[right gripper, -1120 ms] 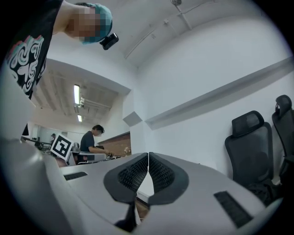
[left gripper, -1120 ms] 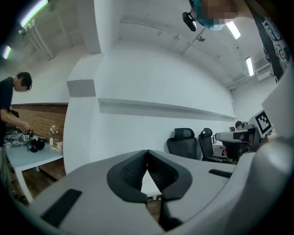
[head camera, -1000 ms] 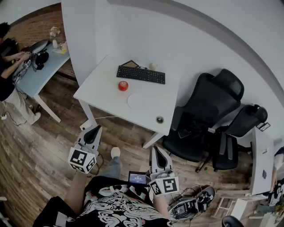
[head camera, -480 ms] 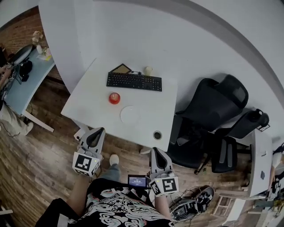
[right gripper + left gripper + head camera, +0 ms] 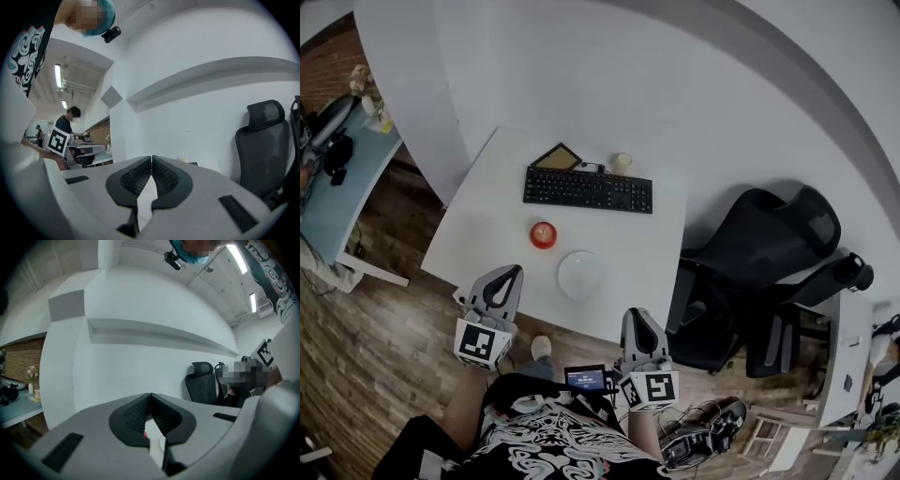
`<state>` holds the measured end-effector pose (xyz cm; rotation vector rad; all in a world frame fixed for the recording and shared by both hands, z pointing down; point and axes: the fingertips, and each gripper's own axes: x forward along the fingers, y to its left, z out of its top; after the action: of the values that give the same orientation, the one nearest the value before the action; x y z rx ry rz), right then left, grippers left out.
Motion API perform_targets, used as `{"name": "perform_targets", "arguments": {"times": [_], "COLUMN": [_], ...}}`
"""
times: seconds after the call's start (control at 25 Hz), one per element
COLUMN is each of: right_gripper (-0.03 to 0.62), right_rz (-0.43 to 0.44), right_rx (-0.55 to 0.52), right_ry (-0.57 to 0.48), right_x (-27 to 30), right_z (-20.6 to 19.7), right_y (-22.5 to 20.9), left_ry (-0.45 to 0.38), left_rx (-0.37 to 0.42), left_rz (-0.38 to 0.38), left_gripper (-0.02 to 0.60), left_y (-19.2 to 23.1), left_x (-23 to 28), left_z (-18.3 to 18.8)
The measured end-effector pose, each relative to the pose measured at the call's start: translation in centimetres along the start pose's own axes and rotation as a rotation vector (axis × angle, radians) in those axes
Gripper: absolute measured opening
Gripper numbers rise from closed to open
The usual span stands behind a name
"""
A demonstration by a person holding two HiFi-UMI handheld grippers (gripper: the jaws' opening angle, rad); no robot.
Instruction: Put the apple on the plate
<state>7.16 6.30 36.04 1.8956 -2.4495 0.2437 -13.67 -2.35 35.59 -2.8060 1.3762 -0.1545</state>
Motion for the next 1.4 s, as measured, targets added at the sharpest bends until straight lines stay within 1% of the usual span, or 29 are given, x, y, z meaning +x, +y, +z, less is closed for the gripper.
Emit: {"name": "perform_targets", "arguments": {"times": [0.12,0.24,0.36,0.52,0.84,0.96,1.04,1.16,1.4], "right_gripper": [0.029,0.029,0.029,0.029,0.029,0.029,0.029,0.029,0.029], "right_rz": [-0.01,-0.017,-0.028,-0.052,-0.055,-0.064,-0.061,-0.049,0.005], "right_rx": [-0.001,-0.009,-0.002,0.044,0.022,0.042,0.034,-0.016,-0.05], "right_ry": [-0.005,-0.002,0.01,-0.007,-0.002,-0.007,-0.007,0.013,0.073], "right_x": [1.9,2.6,2.7,2.7,3.7,4.2,4.8,6.0,8.7], "right_z": [0.2,0.3,0.0,-0.2,-0.6,-0.3,-0.2,-0.4,-2.4], "right_y": [-0.4,-0.4,-0.4,-0.9,-1.7,-2.4,-2.5,-2.8,-2.8], "left_ry": [0.01,0.033,0.049,0.061,0.076,0.09,0.094,0.097,0.145], "left_rx": [-0.005,-0.022,-0.028,-0.029,-0.018,-0.065,-0.082,-0.076,-0.078], "left_rz": [-0.005,-0.008,-0.021,-0.024,-0.016,-0.014,-0.012,-0.008,-0.008], "left_gripper": [0.015,0.015,0.015,0.015,0.015,0.015,0.015,0.015,0.015], "left_y": [1.6,2.5,2.7,2.9,3.6,3.9,4.4,4.8,5.1], "left_x": [1.4,2.4,3.1,4.0,5.3,5.8,6.4,7.4,9.1], "left_z": [-0.9,-1.8,-2.3,-3.0,-4.3,-5.0,-5.2,-5.6,-7.6]}}
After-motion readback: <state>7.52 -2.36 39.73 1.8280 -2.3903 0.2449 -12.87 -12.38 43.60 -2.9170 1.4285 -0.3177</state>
